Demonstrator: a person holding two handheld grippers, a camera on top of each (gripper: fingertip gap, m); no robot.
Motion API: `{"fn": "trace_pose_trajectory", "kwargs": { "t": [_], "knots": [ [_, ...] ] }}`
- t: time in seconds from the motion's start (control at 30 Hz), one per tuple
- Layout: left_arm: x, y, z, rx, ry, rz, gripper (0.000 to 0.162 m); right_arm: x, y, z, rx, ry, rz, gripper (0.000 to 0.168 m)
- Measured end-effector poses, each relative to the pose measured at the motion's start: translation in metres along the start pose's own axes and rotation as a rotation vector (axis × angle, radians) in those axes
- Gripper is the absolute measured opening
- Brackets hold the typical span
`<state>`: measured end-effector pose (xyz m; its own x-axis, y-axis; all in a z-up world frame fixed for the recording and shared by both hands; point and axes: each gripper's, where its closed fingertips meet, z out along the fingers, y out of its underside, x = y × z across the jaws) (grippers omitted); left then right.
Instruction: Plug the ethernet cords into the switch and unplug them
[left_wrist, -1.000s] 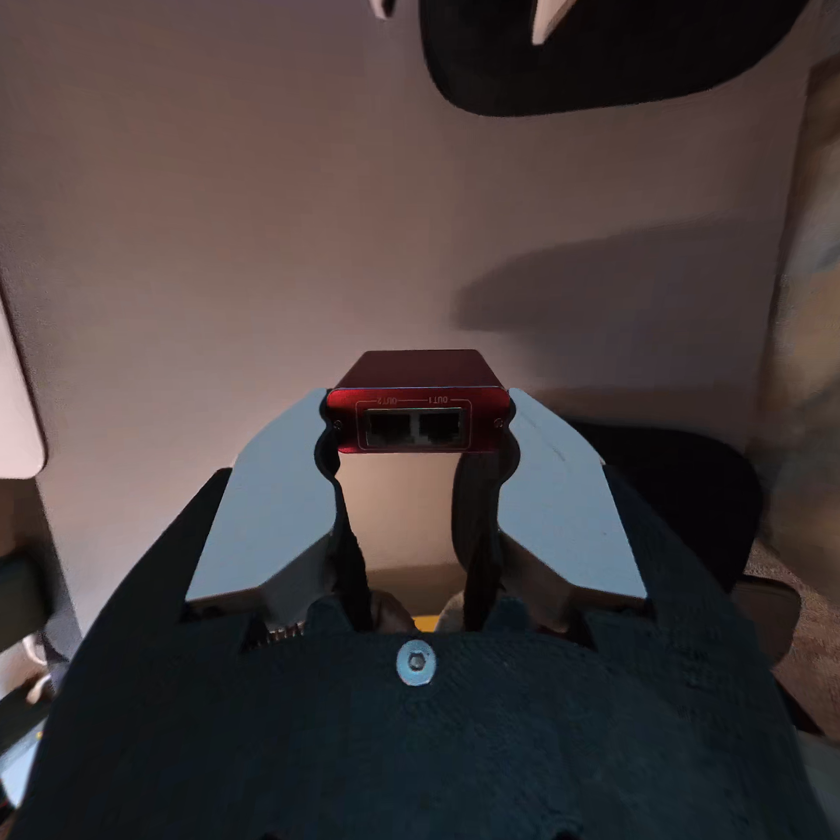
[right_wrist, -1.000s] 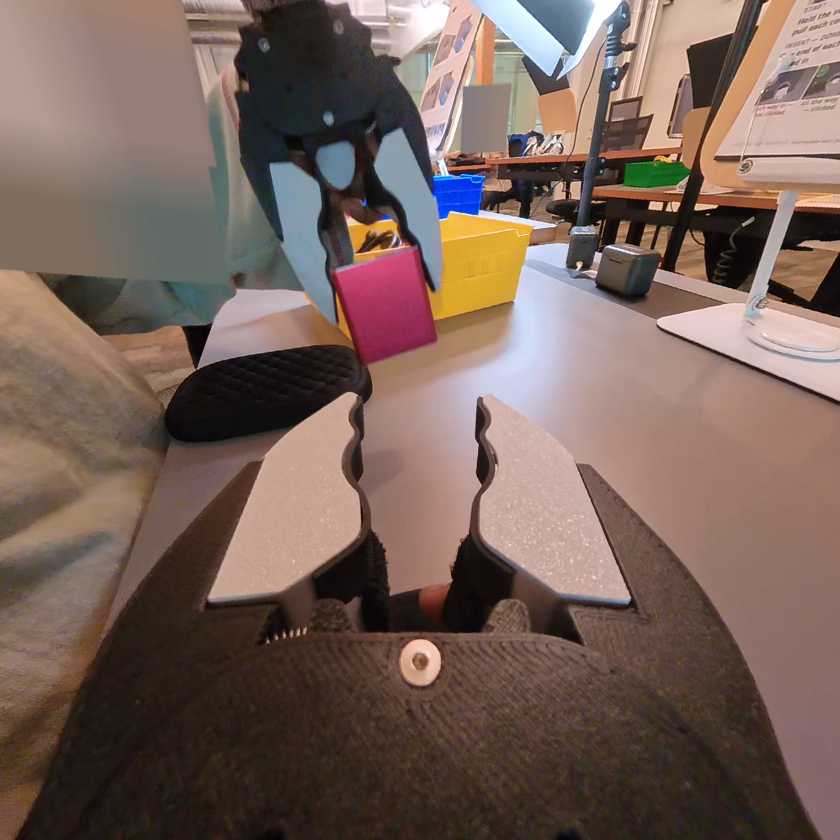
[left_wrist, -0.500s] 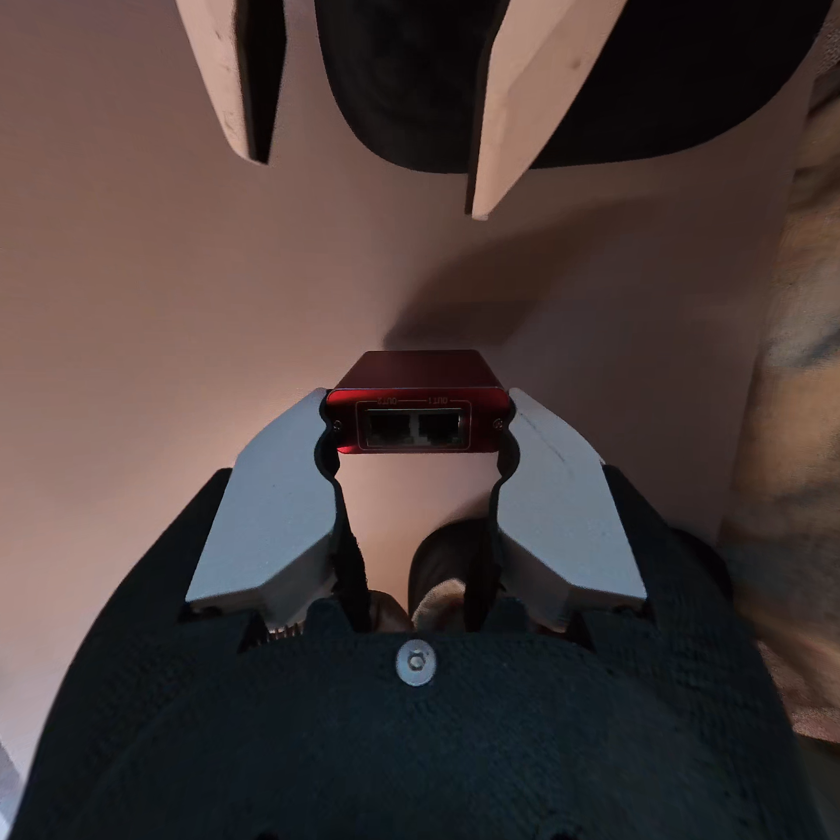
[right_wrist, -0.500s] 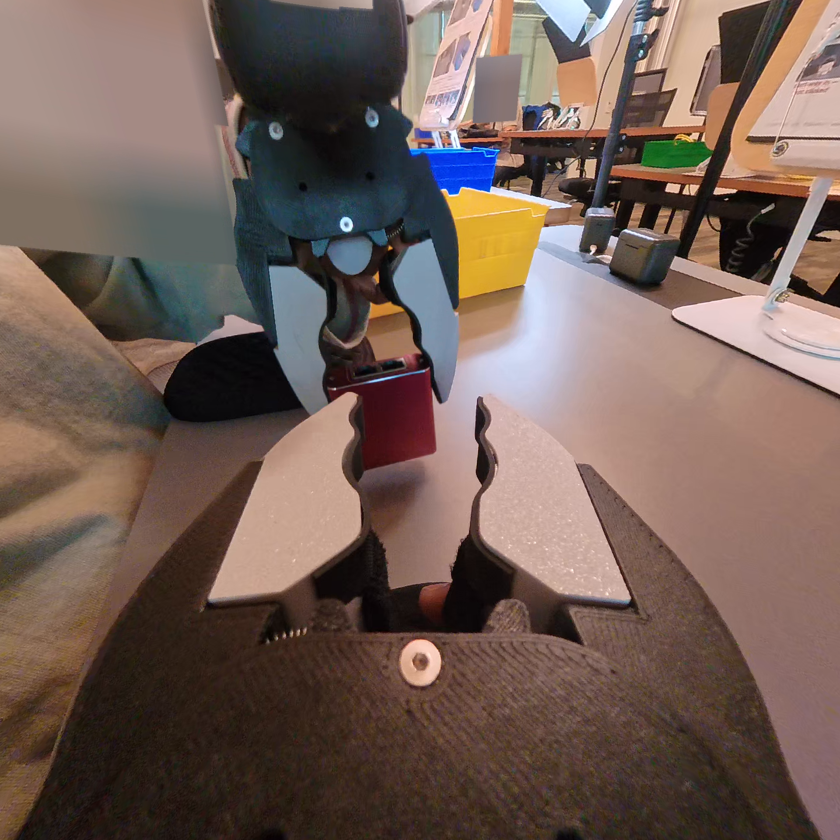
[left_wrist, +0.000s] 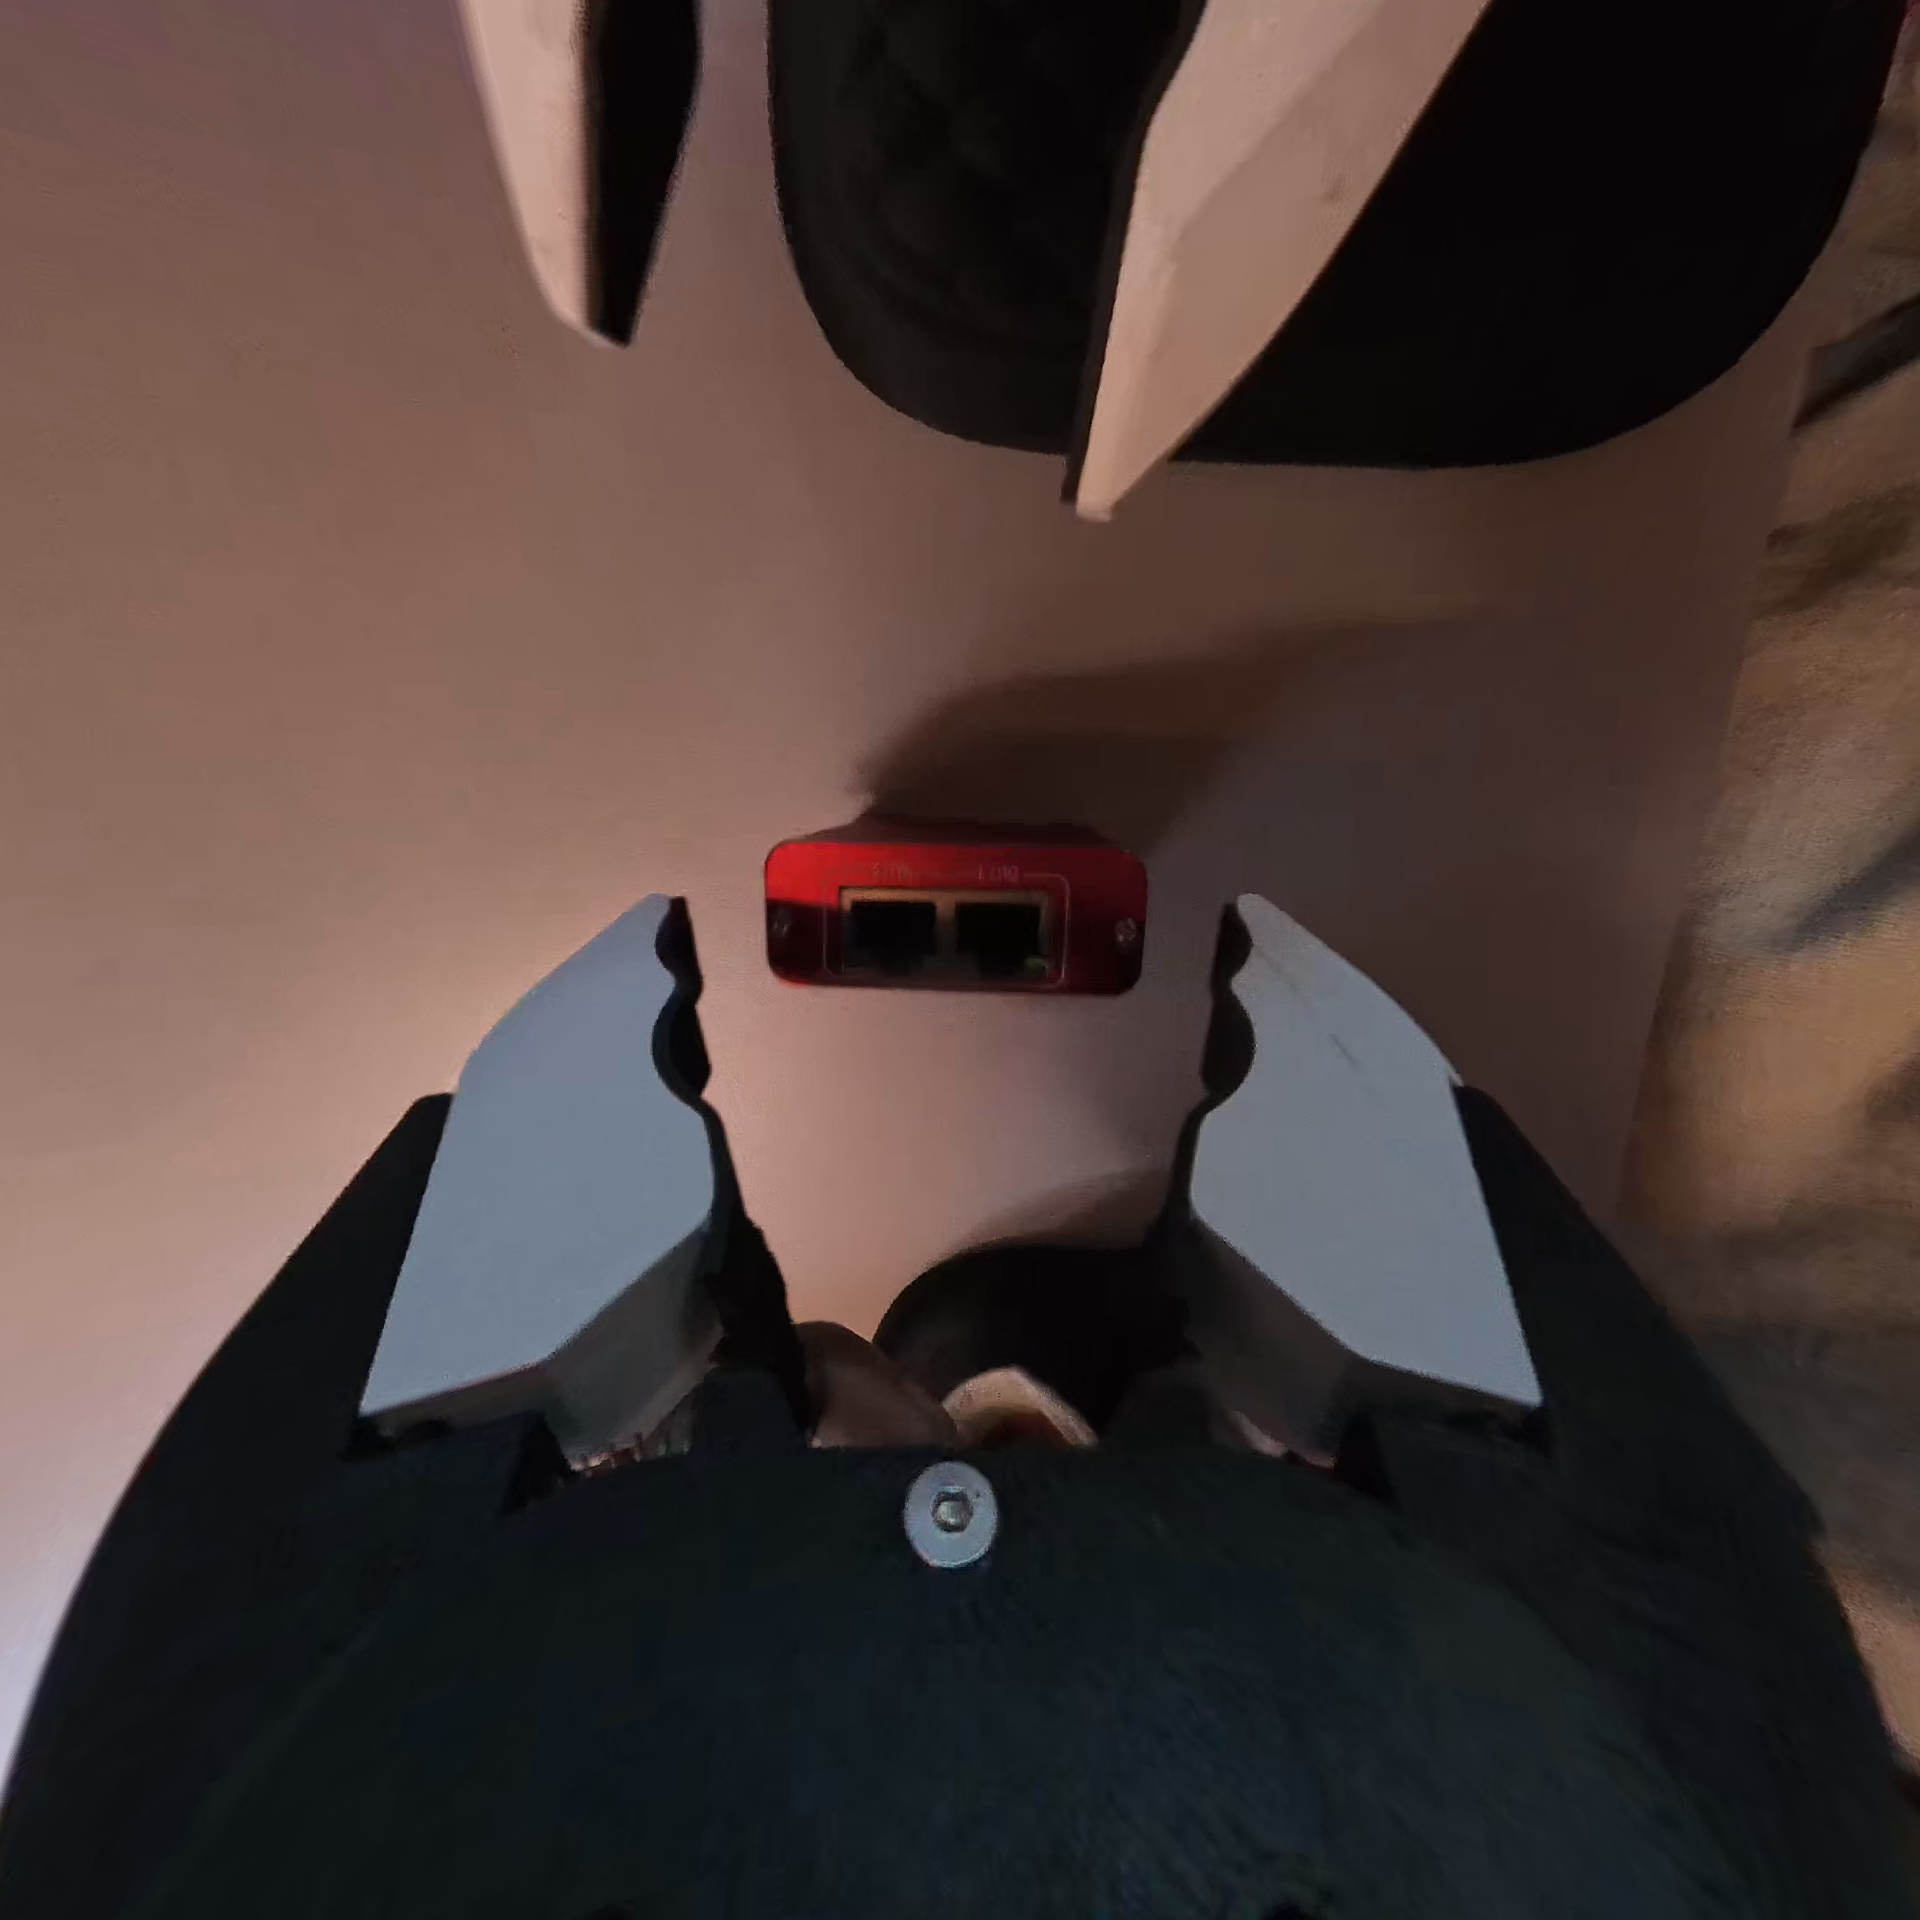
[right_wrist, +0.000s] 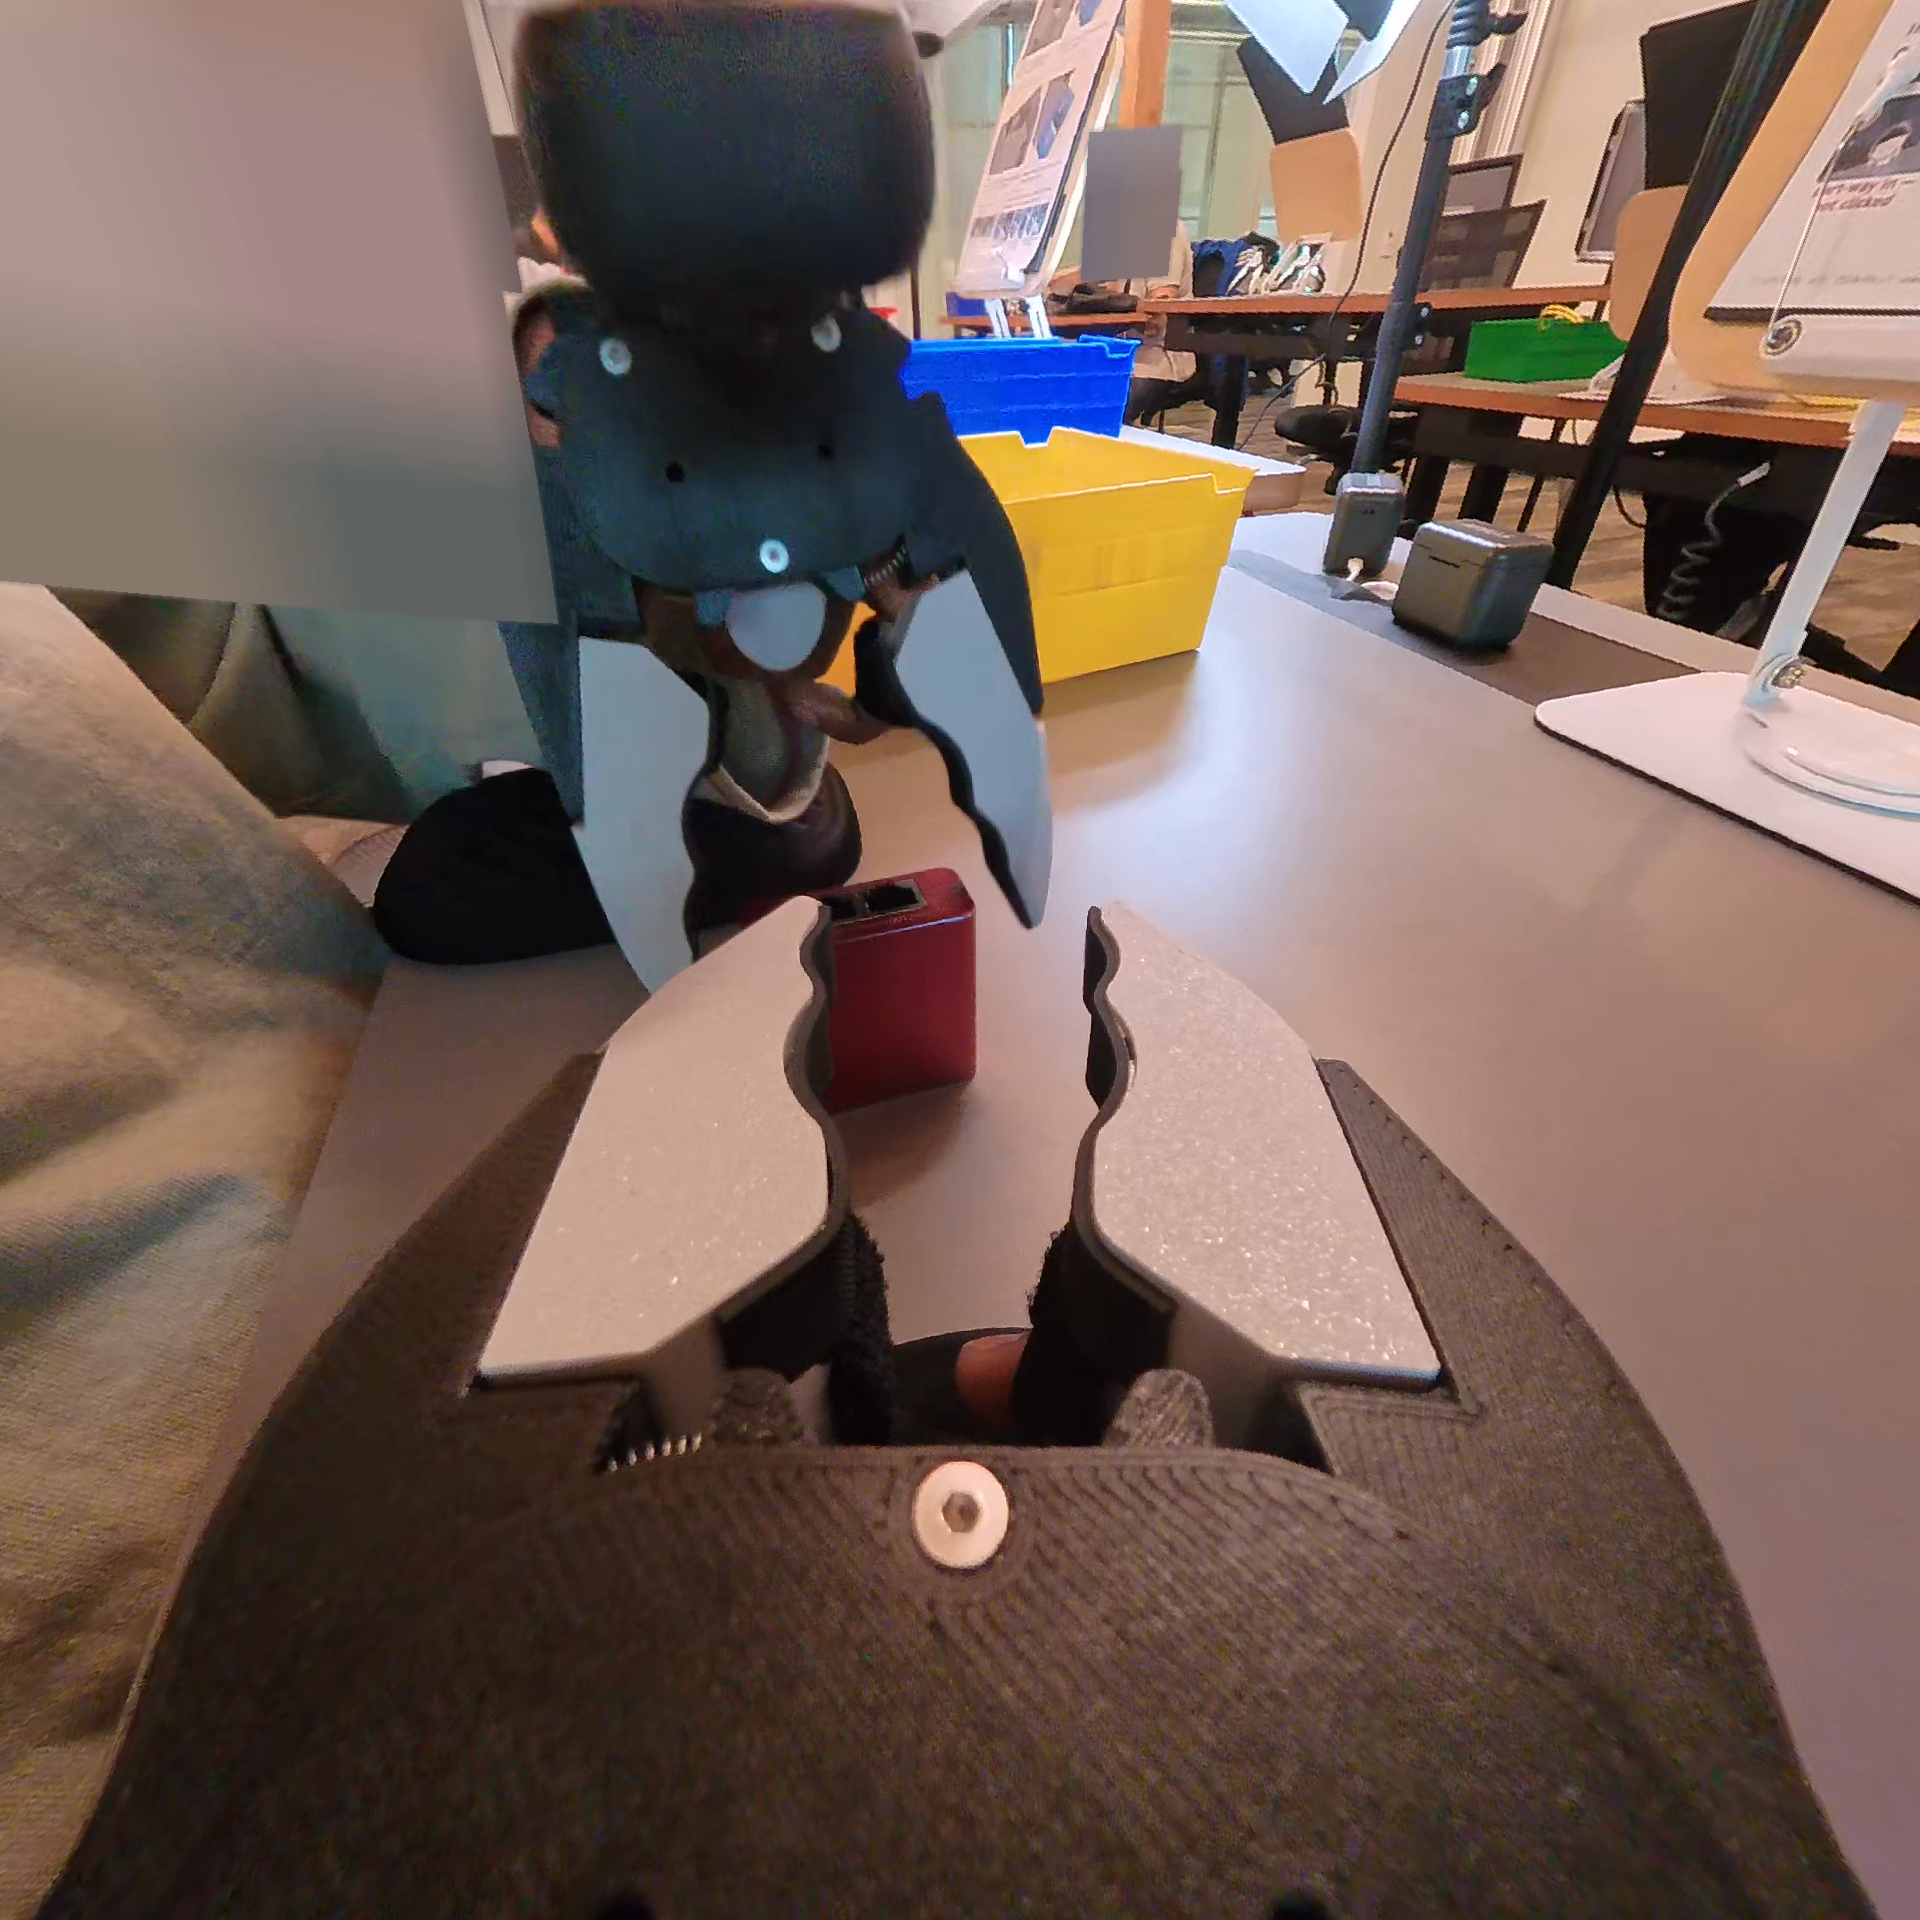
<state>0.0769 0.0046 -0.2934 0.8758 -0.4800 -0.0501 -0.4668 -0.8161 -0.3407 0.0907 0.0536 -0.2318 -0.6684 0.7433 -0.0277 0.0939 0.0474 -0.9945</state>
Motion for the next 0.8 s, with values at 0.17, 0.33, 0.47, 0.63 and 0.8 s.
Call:
{"fn": "trace_pose_trajectory", "kwargs": {
  "t": [0.17,0.33,0.47,0.63,0.8],
  "knots": [
    [-0.014,0.012,-0.053,0.277,-0.139,-0.166,0.098,0.002,-0.001,-0.001,0.011,0.003,0.012,0.046],
    [-0.047,0.097,-0.132,0.529,-0.438,-0.513,0.089,0.003,-0.001,-0.002,0.014,0.006,0.018,0.045],
    [-0.071,0.210,-0.164,0.531,-0.748,-0.850,0.073,0.003,0.000,-0.001,0.006,0.005,0.027,0.045],
    [-0.080,0.283,-0.143,0.406,-0.826,-1.047,0.063,0.005,0.001,0.000,0.002,0.010,0.037,0.045],
    [-0.086,0.297,-0.124,0.310,-0.812,-1.042,0.044,0.005,0.001,0.000,-0.001,0.032,0.019,0.044]
  ]
}}
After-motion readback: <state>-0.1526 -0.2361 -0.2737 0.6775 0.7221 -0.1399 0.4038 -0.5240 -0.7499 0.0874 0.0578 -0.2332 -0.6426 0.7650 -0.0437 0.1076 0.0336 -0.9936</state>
